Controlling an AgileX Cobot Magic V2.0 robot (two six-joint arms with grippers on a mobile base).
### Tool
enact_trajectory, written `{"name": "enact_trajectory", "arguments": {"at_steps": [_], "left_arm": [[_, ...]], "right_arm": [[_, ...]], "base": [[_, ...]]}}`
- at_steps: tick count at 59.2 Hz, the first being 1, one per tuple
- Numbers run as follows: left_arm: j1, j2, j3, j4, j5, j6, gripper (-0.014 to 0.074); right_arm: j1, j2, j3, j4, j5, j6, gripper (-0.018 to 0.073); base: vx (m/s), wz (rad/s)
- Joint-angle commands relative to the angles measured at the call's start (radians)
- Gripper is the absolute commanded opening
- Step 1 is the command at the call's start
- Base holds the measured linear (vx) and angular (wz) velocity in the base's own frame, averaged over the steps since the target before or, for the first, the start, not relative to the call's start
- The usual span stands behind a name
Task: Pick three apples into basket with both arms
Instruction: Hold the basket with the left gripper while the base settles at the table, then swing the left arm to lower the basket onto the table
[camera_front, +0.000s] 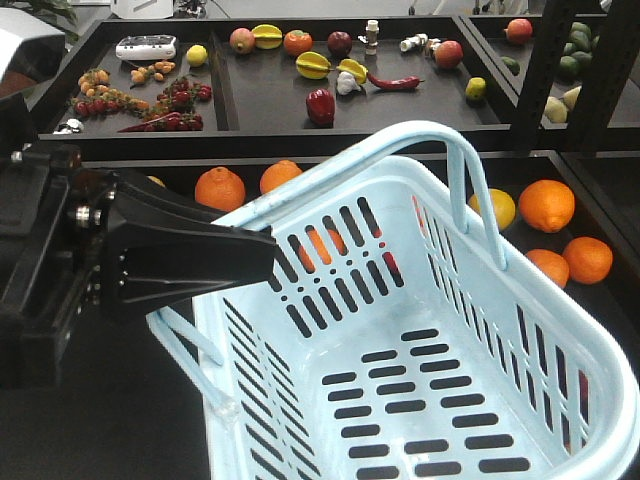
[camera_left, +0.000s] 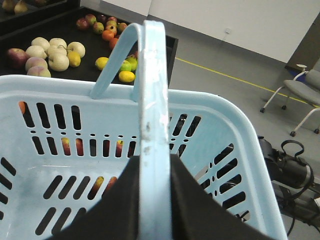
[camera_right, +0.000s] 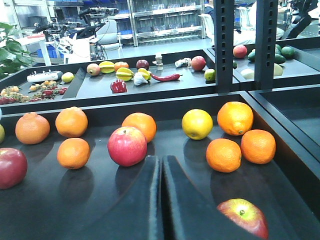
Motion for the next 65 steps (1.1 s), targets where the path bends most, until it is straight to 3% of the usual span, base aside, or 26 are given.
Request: {"name": "enact_trajectory", "arguments": {"at_steps": [1,22,37,65], "left_arm": [[0.0,-0.023,-0.025,0.018,0.027,-0.009,-0.0006],[0.0,-0.023,-0.025,0.011,0.083,-0.01,-0.0006],[0.0,0.093,-0.051,0.01,0.203,-0.01,-0.0006],[0.0,0.632,-0.501,0.022,-0.132,-0.001,-0.0006]], "right_arm": [[-0.001,-0.012,0.012,-0.006,-0.076,-0.002,-0.0005],[-0.001,-0.012,0.012,-0.006,-0.076,-0.002,-0.0005],[-0.001,-0.012,0.012,-0.006,-0.076,-0.002,-0.0005],[-0.001,-0.012,0.012,-0.006,-0.076,-0.002,-0.0005]], "base": [[0.0,0.0],[0.0,0.0],[0.0,0.0],[0.0,0.0]]}}
